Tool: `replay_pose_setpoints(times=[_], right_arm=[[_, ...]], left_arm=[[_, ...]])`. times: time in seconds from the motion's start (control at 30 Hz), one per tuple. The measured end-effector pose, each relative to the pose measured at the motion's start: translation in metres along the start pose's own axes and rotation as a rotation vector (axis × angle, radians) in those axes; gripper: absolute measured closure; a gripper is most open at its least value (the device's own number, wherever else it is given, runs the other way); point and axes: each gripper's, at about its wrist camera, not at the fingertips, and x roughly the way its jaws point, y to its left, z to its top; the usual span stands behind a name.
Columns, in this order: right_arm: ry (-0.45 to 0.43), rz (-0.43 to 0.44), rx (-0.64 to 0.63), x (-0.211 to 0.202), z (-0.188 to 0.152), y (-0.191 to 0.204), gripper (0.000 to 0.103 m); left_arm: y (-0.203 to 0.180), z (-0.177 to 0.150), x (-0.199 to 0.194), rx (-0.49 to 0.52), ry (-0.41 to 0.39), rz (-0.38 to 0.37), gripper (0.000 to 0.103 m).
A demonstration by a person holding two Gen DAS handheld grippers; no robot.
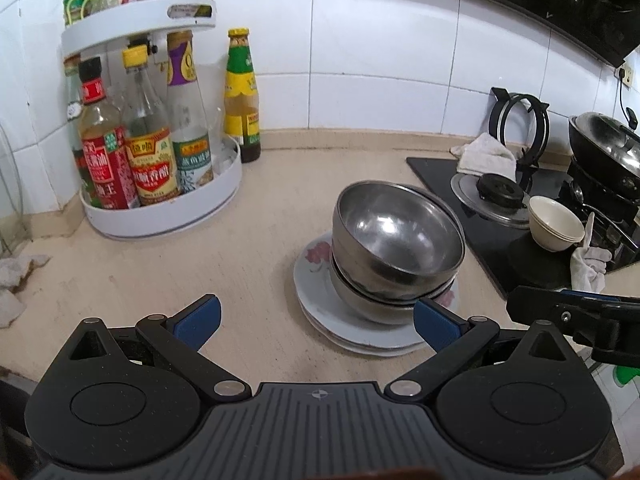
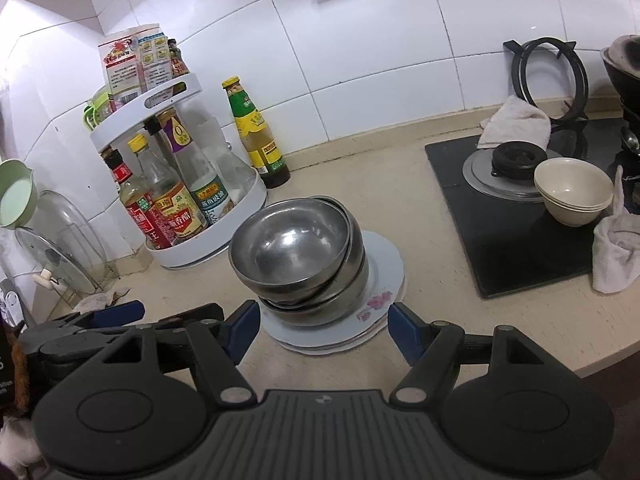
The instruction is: Organize plates and bowls
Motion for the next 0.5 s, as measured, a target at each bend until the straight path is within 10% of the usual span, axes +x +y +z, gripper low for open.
replay_pose_setpoints(times=[0.5], right_arm=[[0.009,-0.014,0.017,-0.001,-0.006,-0.002,0.035]], left_arm=[[-0.003,-0.011,0.017,-0.012,0.077,-0.022,0.000]])
